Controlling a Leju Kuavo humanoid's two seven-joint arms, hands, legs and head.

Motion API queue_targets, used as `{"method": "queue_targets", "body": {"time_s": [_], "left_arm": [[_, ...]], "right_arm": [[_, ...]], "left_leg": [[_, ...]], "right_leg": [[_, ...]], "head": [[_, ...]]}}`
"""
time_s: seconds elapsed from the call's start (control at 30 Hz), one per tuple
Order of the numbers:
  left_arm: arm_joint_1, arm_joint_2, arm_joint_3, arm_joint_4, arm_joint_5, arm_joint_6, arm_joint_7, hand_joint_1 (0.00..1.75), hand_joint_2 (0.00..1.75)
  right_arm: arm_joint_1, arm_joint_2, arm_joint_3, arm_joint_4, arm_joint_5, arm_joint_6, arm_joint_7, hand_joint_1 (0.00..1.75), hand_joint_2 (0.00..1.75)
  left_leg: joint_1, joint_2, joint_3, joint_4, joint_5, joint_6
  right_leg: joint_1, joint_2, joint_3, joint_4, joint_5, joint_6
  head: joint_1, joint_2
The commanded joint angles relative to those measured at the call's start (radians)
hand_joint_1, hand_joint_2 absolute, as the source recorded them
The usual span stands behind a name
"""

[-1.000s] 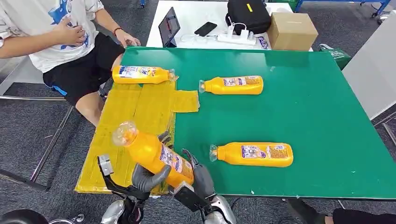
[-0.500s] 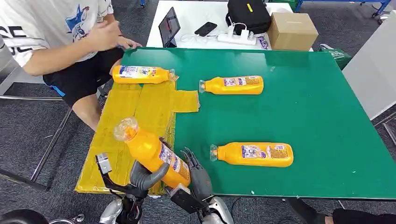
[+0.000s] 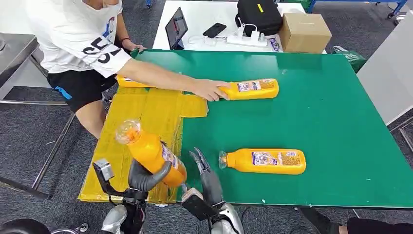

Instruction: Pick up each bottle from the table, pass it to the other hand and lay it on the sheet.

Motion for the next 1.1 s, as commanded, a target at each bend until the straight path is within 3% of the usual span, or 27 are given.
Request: {"method": "queue_targets", "body": {"time_s": [0.03, 0.13, 0.57, 0.63, 0.7, 0.8, 0.97, 1.1], "left_arm": [[-0.204, -0.004, 0.212, 0.036, -0.236, 0.306, -0.115, 1.75, 1.75], [-0.256, 0.004, 0.236, 0.048, -0.324, 0.395, -0.127, 1.75, 1.75], [-0.251, 0.0, 0.234, 0.049, -0.322, 0.393, -0.129, 1.75, 1.75], [-0.251, 0.0, 0.234, 0.049, -0.322, 0.393, -0.129, 1.75, 1.75], [-0.275, 0.01, 0.236, 0.06, -0.397, 0.471, -0.148, 1.75, 1.75], [-0.355, 0.063, 0.236, 0.137, -0.592, 0.592, -0.106, 1.75, 1.75], [-0.481, 0.161, 0.14, 0.441, -1.073, 0.662, 0.019, 1.75, 1.75], [-0.529, 0.218, 0.04, 0.633, -1.285, 0.596, 0.053, 1.75, 1.75]], "right_arm": [[0.083, -0.089, 0.081, -0.518, -0.053, -0.034, -0.005, 0.0, 0.0], [0.075, -0.109, 0.109, -0.616, -0.103, -0.137, -0.005, 0.0, 0.0], [0.077, -0.113, 0.111, -0.619, -0.105, -0.137, -0.005, 0.0, 0.0], [0.077, -0.113, 0.111, -0.619, -0.105, -0.137, -0.005, 0.0, 0.0], [0.084, -0.099, 0.088, -0.709, -0.114, -0.18, -0.005, 0.0, 0.0], [0.102, -0.063, 0.025, -0.803, -0.121, -0.18, -0.005, 0.0, 0.0], [0.095, -0.037, -0.04, -0.885, -0.171, -0.18, -0.005, 0.0, 0.0], [0.094, -0.044, -0.076, -0.918, -0.205, -0.18, -0.005, 0.0, 0.0]], "left_leg": [[0.001, -0.001, -0.002, 0.001, 0.001, -0.001], [0.002, -0.002, -0.001, 0.003, -0.001, -0.001], [0.002, 0.0, 0.006, 0.0, -0.002, -0.001], [0.001, 0.0, 0.001, 0.0, 0.0, -0.001], [0.001, 0.0, 0.002, 0.0, 0.0, -0.001], [0.001, -0.002, 0.0, 0.001, 0.0, -0.001], [0.0, -0.003, 0.002, 0.0, 0.002, -0.001], [0.003, -0.002, 0.007, 0.0, 0.0, -0.002]], "right_leg": [[0.001, -0.002, -0.001, 0.001, 0.0, -0.001], [0.002, -0.003, 0.001, 0.002, -0.001, -0.002], [0.002, -0.001, 0.007, -0.001, -0.002, -0.002], [0.001, -0.001, 0.002, 0.0, 0.0, -0.001], [0.001, -0.001, 0.003, -0.001, 0.0, -0.001], [0.001, -0.003, 0.0, 0.002, -0.001, -0.001], [0.0, -0.004, 0.003, 0.001, -0.001, -0.001], [0.003, -0.004, 0.008, 0.0, -0.002, -0.004]], "head": [[0.0, 0.0], [0.0, 0.0], [0.0, 0.0], [0.0, 0.0], [0.0, 0.0], [0.0, 0.0], [0.0, 0.0], [0.0, 0.0]]}}
